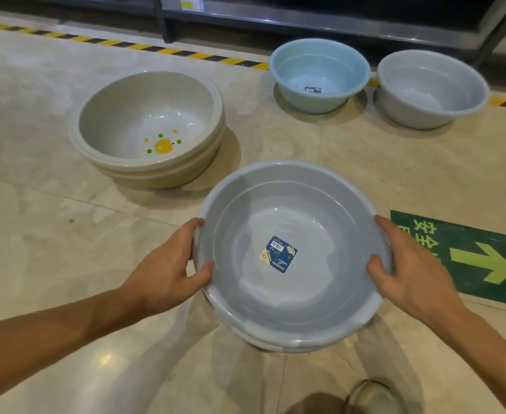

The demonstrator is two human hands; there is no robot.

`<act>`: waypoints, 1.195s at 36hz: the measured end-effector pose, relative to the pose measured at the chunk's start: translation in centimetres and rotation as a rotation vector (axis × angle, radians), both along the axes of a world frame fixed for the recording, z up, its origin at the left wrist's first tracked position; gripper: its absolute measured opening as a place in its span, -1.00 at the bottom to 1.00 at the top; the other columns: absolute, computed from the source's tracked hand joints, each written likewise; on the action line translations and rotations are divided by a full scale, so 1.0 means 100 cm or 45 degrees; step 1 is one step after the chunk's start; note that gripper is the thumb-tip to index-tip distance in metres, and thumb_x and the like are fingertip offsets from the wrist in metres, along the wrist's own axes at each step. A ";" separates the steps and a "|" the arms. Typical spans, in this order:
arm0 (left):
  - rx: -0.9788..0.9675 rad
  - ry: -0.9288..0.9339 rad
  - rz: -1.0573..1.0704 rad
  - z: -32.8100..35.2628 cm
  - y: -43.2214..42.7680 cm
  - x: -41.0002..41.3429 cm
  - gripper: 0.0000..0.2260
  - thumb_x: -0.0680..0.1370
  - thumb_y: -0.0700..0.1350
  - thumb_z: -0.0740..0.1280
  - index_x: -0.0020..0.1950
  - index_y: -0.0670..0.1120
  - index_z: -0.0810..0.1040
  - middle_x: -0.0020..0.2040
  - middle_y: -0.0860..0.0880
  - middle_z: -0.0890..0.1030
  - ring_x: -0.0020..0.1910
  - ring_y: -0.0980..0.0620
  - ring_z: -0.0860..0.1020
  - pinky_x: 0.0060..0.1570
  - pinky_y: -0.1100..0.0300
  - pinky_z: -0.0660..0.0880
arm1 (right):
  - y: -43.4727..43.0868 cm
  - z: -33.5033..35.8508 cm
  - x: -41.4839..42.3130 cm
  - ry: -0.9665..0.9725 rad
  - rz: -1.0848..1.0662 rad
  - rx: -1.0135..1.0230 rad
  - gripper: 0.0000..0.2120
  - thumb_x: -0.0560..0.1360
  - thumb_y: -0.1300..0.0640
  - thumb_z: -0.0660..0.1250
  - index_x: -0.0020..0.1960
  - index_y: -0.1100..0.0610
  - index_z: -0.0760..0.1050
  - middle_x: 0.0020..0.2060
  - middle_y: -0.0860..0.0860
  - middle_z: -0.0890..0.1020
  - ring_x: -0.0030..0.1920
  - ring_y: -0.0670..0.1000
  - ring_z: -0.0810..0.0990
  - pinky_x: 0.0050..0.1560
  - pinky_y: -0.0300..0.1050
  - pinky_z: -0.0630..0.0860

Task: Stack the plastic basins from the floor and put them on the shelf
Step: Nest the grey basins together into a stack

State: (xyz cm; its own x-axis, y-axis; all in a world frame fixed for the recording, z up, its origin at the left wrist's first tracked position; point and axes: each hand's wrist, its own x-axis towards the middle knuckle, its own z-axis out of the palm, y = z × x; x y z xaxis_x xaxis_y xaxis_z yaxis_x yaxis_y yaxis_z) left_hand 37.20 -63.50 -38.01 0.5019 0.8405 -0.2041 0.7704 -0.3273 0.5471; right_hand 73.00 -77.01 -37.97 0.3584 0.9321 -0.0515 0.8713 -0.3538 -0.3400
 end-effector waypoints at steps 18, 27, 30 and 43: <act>-0.048 0.086 0.039 -0.022 -0.015 -0.001 -0.34 0.56 0.23 0.29 0.55 0.15 0.02 0.17 0.25 0.40 0.04 0.18 0.51 -0.04 0.35 0.45 | -0.002 -0.023 -0.005 -0.075 0.015 -0.099 -0.39 0.54 -0.03 0.22 0.55 0.01 0.17 0.01 0.07 0.58 -0.08 0.09 0.53 -0.32 -0.04 0.49; -0.010 0.167 0.027 -0.020 -0.016 -0.002 -0.33 0.57 0.28 0.23 0.56 0.16 -0.02 0.30 0.21 0.44 0.08 0.15 0.54 0.07 0.27 0.55 | -0.001 -0.022 -0.006 -0.147 0.024 -0.150 -0.38 0.54 -0.06 0.19 0.55 0.01 0.14 -0.06 0.00 0.57 -0.18 0.01 0.49 -0.41 -0.09 0.52; 0.077 0.208 0.019 -0.021 -0.015 -0.002 -0.34 0.55 0.33 0.21 0.55 0.18 0.01 0.23 0.27 0.46 0.05 0.16 0.57 0.01 0.27 0.56 | 0.000 -0.018 -0.007 -0.212 0.025 -0.178 -0.39 0.51 -0.08 0.21 0.52 0.00 0.18 -0.12 -0.03 0.57 -0.25 0.00 0.48 -0.47 -0.15 0.35; 0.601 0.342 -0.289 0.025 0.044 0.024 -0.71 0.42 0.18 0.21 -0.05 0.06 0.61 -0.23 0.10 0.55 -0.35 0.03 0.55 -0.38 0.19 0.40 | 0.054 0.034 -0.001 -0.437 0.116 -0.226 -0.54 0.52 -0.21 0.11 0.36 -0.09 0.39 -0.01 -0.12 0.56 0.01 -0.02 0.58 -0.25 -0.10 0.35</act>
State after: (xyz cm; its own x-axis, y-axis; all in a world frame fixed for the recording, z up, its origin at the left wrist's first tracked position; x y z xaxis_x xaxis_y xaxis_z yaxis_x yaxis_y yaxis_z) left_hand 39.64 -59.14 -35.51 0.6623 0.7490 0.0213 0.7442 -0.6608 0.0974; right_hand 72.91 -71.63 -34.53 0.2992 0.9483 -0.1060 0.9542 -0.2971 0.0359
